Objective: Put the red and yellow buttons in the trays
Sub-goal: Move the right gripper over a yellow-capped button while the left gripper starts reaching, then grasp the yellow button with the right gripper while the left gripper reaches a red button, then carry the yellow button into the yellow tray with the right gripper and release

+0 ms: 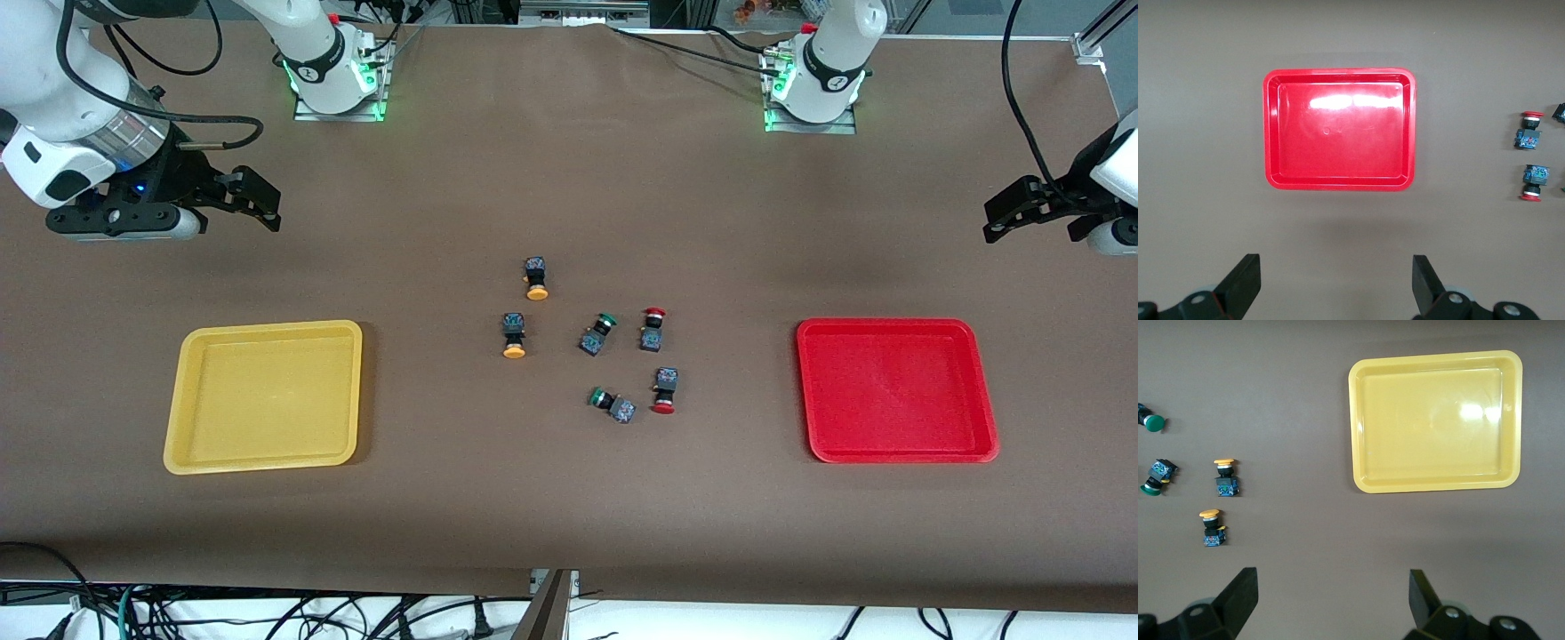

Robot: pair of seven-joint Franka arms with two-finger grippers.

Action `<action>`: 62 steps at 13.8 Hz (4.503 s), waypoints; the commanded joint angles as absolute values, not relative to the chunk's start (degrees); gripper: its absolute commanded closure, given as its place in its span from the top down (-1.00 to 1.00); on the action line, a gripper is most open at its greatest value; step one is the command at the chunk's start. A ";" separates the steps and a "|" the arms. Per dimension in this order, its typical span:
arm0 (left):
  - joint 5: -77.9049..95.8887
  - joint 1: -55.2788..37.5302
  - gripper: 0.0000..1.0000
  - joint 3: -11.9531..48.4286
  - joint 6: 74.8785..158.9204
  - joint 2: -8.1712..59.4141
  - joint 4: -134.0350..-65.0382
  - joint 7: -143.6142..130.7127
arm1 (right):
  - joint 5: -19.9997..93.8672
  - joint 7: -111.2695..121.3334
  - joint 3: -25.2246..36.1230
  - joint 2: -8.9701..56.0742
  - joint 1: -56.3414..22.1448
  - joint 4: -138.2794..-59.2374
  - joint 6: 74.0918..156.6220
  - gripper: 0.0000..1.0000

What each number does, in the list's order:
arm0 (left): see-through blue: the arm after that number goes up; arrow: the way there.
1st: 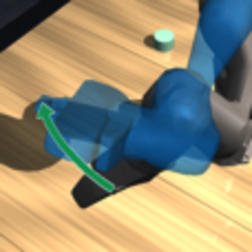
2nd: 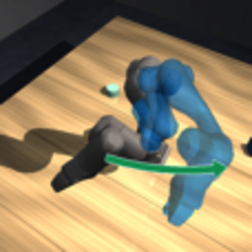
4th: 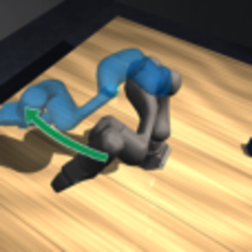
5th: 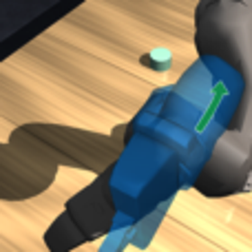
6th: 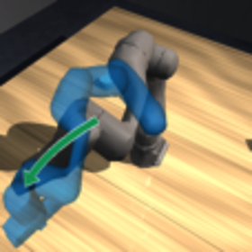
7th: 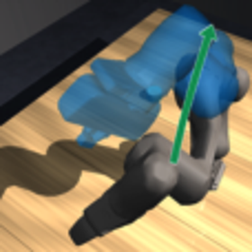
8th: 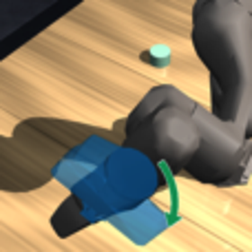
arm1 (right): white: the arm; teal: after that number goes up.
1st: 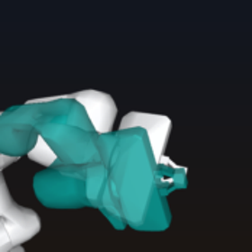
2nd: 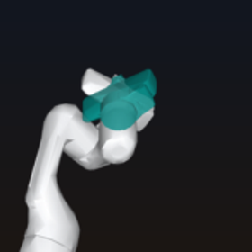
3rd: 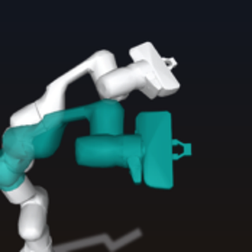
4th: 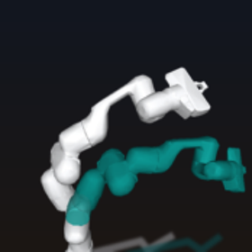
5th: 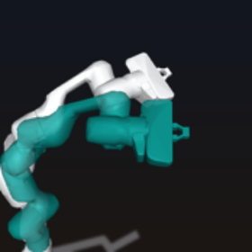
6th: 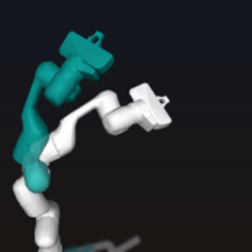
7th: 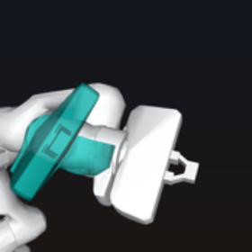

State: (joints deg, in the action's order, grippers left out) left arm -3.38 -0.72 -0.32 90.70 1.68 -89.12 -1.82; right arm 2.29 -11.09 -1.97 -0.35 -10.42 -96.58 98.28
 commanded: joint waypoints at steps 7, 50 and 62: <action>-4.22 -0.88 1.00 0.26 90.53 1.49 -88.68 -0.70 | 0.70 -10.72 -3.25 0.61 -10.98 -95.89 95.98 0.99; 6.77 -25.83 1.00 2.29 135.26 46.40 -84.28 -13.18 | 1.66 -3.22 20.80 23.64 -42.01 -103.53 116.81 -0.73; 5.54 -25.75 -1.00 2.11 141.52 47.38 -87.45 -12.39 | 10.97 22.67 22.33 34.10 -24.43 -101.18 129.91 0.56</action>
State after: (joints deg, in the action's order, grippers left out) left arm 5.53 -25.59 2.26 142.60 48.92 -86.13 -13.04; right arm 8.55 21.59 22.98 34.70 -24.65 -103.19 130.78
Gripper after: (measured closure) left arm 0.436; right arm 0.458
